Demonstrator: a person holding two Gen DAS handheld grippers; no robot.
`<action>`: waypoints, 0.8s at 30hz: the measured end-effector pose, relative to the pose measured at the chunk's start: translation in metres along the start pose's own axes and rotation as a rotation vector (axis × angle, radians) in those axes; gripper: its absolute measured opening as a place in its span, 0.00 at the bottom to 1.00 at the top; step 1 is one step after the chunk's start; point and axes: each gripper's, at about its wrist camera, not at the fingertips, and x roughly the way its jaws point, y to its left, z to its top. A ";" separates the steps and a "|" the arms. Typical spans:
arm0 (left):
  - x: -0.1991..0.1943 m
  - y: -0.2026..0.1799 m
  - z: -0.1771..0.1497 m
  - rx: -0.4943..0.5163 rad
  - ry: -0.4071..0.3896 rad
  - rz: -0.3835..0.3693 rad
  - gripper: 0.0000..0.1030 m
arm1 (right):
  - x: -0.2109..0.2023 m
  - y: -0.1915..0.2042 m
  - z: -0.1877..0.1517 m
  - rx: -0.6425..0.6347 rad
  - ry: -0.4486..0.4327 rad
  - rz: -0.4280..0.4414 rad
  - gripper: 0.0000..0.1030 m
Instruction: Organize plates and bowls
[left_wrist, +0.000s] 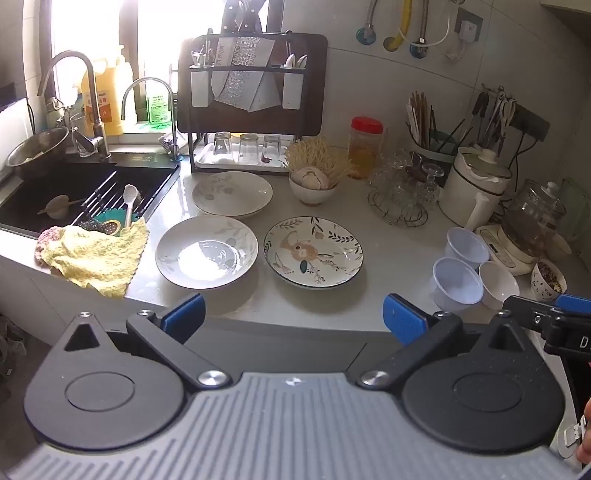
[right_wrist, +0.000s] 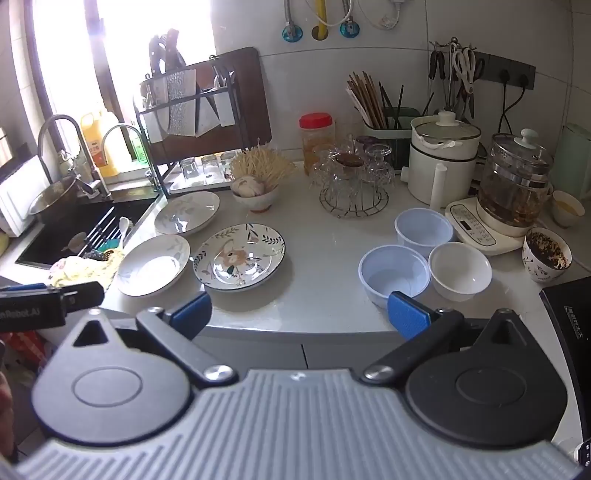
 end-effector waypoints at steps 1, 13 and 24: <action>0.000 0.000 0.000 -0.001 0.000 -0.001 1.00 | 0.000 0.000 0.000 0.004 -0.002 -0.001 1.00; -0.015 0.012 -0.003 -0.014 -0.013 0.023 1.00 | -0.005 0.006 -0.003 -0.028 0.010 0.020 1.00; -0.011 0.007 -0.008 0.001 0.000 0.041 1.00 | -0.004 0.011 -0.005 -0.024 0.005 0.034 1.00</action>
